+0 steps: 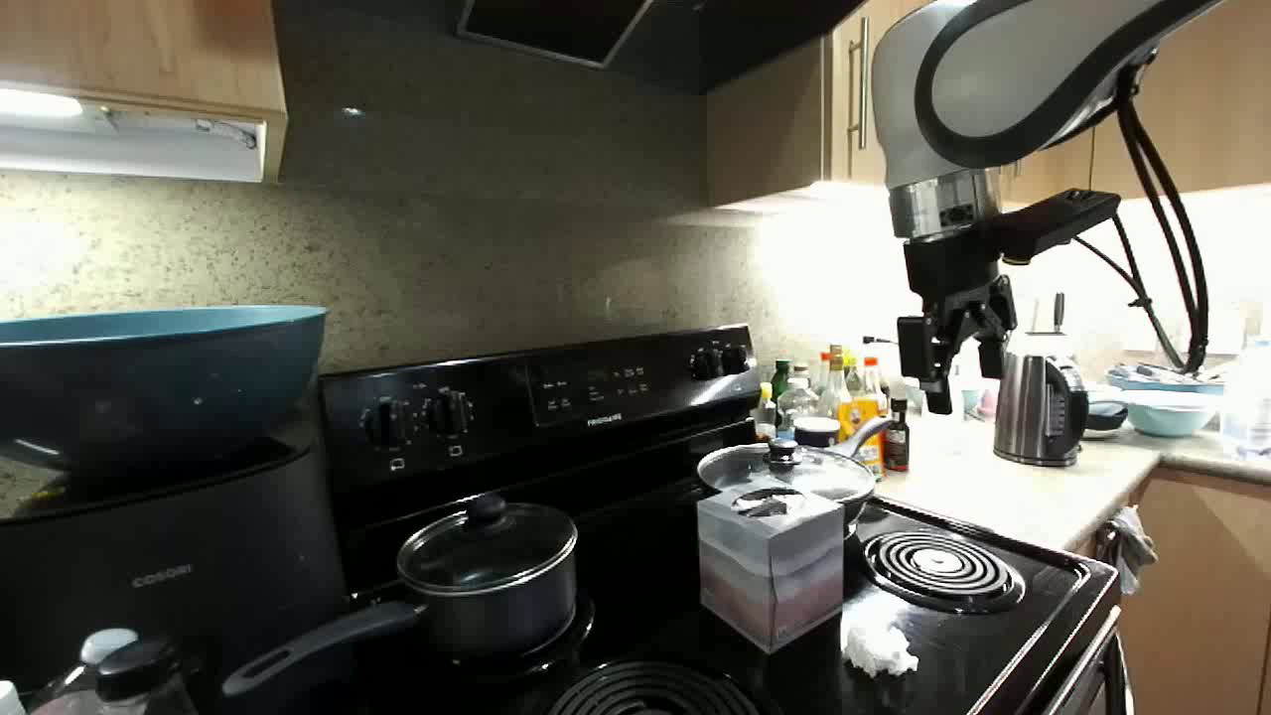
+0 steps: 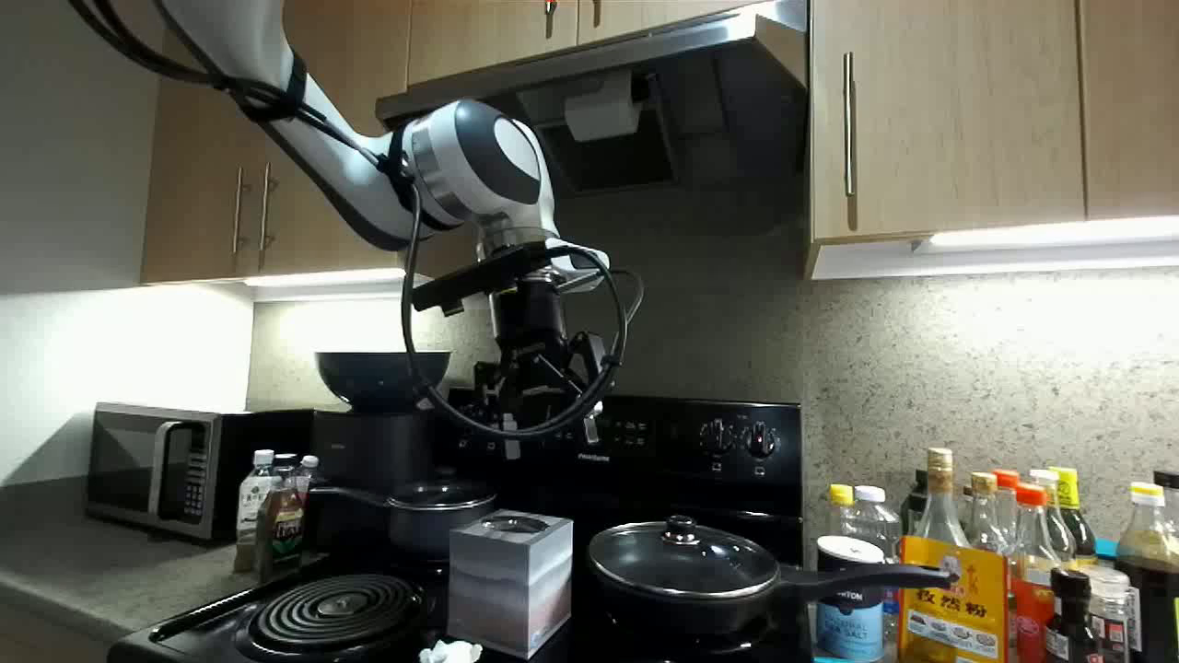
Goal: Place the crumpled tissue in the tissue box
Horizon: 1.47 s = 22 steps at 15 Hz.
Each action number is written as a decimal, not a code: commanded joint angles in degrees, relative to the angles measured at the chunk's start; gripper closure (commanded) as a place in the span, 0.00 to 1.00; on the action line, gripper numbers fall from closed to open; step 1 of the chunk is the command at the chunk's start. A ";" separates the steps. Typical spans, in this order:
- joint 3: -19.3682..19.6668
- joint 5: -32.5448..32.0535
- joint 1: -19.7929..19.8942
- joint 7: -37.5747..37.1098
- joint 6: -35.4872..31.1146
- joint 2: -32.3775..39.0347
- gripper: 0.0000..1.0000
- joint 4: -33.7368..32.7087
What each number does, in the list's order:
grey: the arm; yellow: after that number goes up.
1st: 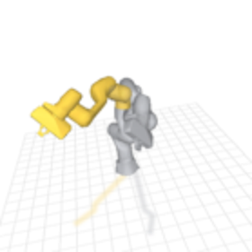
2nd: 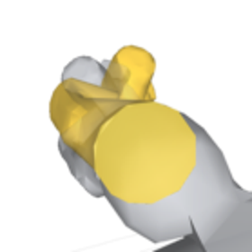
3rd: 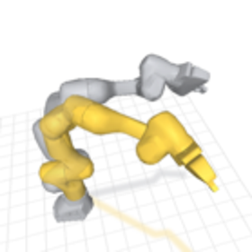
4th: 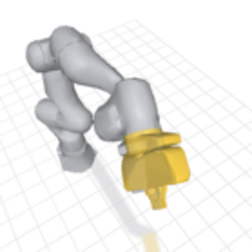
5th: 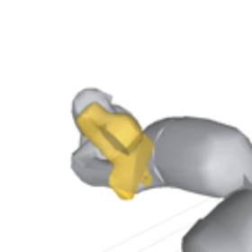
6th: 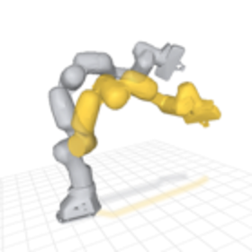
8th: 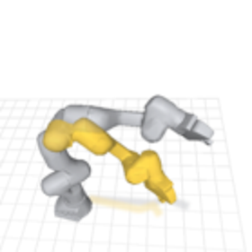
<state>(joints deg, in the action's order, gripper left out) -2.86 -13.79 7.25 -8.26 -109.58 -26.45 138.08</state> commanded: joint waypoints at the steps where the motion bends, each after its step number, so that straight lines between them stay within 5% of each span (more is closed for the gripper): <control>1: 0.90 -0.39 -1.05 -0.36 0.23 0.05 0.00 -0.12; 22: 1.87 2.30 -5.86 3.44 0.14 6.87 0.00 2.80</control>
<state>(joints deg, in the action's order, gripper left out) -1.89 -13.79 2.40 -7.88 -109.85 -20.87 140.94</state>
